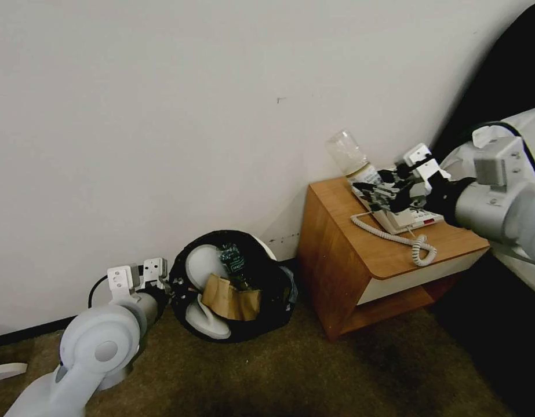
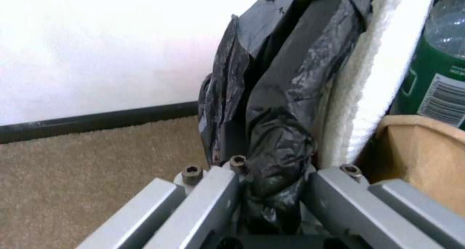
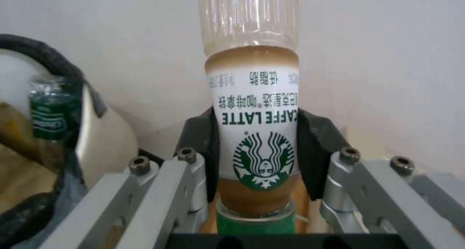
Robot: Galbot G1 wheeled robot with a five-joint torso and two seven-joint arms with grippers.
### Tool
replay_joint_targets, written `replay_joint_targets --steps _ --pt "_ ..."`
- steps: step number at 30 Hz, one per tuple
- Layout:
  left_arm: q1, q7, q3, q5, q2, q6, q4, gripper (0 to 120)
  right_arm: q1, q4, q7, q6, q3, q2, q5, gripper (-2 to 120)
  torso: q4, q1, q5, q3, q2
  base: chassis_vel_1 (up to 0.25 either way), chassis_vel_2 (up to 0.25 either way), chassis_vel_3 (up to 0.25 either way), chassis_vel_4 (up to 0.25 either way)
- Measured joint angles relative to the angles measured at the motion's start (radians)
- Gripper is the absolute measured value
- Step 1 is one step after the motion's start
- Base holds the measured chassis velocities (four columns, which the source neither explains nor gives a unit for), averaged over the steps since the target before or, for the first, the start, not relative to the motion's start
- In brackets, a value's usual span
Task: Pick up the trash bin, then pick up the garbage from the floor and place it into the trash bin.
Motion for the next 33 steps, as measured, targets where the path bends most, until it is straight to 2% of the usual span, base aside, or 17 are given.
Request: replay_joint_targets --steps 10,13,17,25,26,29,33 --pt "-0.053 -0.05 0.041 -0.015 -0.011 0.0 0.013 0 0.028 -0.014 -0.01 0.022 0.014 -0.119 0.054 31 -0.0001 0.0 0.0 0.0 0.0 0.0 0.0 0.0 0.0" --pt "-0.074 -0.061 0.051 -0.02 -0.012 0.0 0.021 0 0.018 -0.02 -0.009 0.04 0.031 -0.186 0.085 31 -0.0002 0.0 0.0 0.0 0.0 0.0 0.0 0.0 0.0" --pt "-0.079 -0.062 0.052 -0.019 -0.012 0.0 0.026 0 0.006 -0.022 -0.006 0.049 0.041 -0.217 0.093 31 0.0001 0.0 -0.0001 0.0 0.0 0.0 0.0 0.0 0.0" --pt "-0.076 -0.062 0.052 -0.005 -0.015 0.0 0.042 0 -0.076 -0.049 -0.022 0.113 0.09 -0.376 0.119 31 0.0 0.0 -0.0001 0.0 0.0 0.0 0.0 0.0 0.0" --pt "-0.076 -0.062 0.052 -0.005 -0.015 0.0 0.042 0 -0.076 -0.049 -0.022 0.113 0.09 -0.376 0.119 31 0.0 0.0 -0.0001 0.0 0.0 0.0 0.0 0.0 0.0" --pt "-0.077 -0.061 0.053 -0.004 -0.018 0.0 0.045 0 -0.127 -0.064 -0.024 0.13 0.111 -0.447 0.119 31 0.0 0.0 -0.0001 0.0 0.0 0.0 0.0 0.0 0.0" --pt "-0.077 -0.06 0.052 -0.004 -0.019 0.0 0.047 0 -0.167 -0.074 -0.02 0.134 0.129 -0.5 0.12 31 0.0001 0.0 -0.0002 0.0 0.0 0.0 0.0 0.0 0.0"
